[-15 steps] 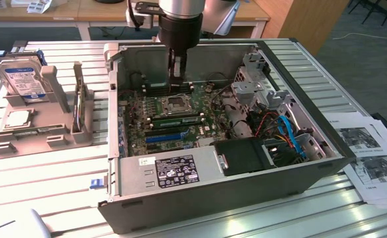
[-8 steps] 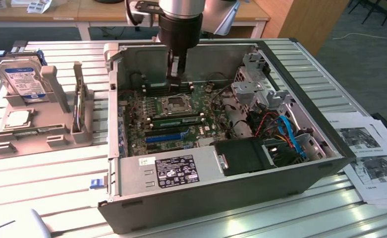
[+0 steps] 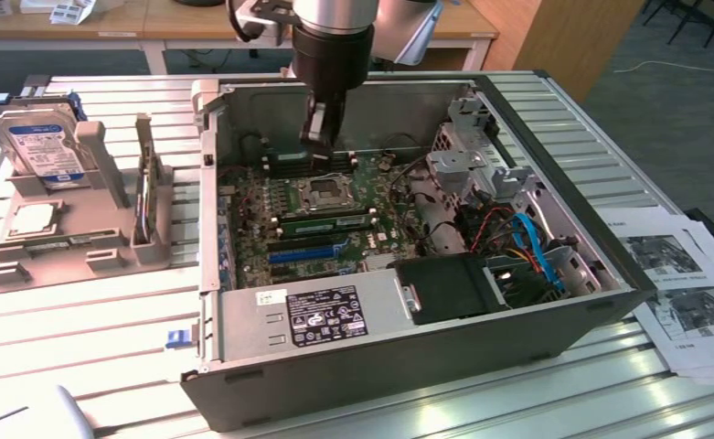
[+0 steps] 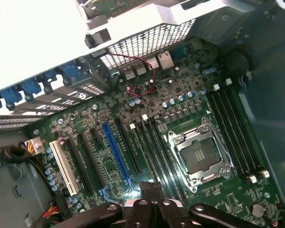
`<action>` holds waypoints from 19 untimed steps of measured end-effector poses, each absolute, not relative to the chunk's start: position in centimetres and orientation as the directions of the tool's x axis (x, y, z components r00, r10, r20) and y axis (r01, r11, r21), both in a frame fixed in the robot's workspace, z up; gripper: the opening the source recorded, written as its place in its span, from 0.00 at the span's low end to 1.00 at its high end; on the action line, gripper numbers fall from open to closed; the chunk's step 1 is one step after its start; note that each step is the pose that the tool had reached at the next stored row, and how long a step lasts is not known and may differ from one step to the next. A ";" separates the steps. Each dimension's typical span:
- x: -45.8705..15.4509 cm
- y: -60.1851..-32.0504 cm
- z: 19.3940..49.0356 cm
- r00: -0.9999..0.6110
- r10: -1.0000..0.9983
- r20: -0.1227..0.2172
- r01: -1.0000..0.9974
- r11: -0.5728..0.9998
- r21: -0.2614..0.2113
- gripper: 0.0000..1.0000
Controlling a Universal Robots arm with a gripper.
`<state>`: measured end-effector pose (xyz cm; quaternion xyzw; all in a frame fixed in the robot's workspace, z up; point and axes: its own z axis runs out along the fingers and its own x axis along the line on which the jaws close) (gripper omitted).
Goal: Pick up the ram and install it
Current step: 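Press down the ram until it locks into place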
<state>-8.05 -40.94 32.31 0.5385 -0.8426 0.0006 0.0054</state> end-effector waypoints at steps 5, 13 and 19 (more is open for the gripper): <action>-8.0 -40.9 32.3 -0.486 -0.874 0.010 -0.874 0.486 0.005 0.10; -8.0 -40.9 32.3 -0.596 -0.803 0.010 -0.803 0.596 0.004 0.10; -8.0 -40.9 32.3 -0.675 -0.738 0.010 -0.738 0.675 0.004 0.10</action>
